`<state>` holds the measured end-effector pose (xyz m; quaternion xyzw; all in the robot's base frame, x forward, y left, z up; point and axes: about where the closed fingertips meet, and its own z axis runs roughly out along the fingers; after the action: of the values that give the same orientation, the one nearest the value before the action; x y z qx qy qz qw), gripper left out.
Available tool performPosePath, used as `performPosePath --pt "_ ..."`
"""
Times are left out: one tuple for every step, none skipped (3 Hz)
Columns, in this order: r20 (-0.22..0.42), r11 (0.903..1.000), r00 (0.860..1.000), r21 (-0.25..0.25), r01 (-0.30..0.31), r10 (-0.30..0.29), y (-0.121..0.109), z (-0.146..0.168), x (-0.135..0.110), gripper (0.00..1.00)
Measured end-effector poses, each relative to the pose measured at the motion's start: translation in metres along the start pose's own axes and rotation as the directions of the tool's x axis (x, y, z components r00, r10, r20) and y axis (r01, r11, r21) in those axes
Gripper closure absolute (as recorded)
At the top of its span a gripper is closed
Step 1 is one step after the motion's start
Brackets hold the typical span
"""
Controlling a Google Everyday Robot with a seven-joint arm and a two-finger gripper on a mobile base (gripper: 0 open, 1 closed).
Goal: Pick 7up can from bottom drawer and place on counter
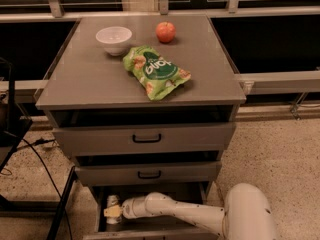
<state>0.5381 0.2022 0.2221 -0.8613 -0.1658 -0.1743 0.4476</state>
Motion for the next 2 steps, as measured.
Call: performPosePath --pt "-0.011 0.9997 1.0 -0.026 0.004 -0.004 -0.003 -0.017 0.0 1.0" --pt "-0.022 0.9984 1.0 -0.056 0.003 -0.005 -0.008 -0.038 -0.002 1.0"
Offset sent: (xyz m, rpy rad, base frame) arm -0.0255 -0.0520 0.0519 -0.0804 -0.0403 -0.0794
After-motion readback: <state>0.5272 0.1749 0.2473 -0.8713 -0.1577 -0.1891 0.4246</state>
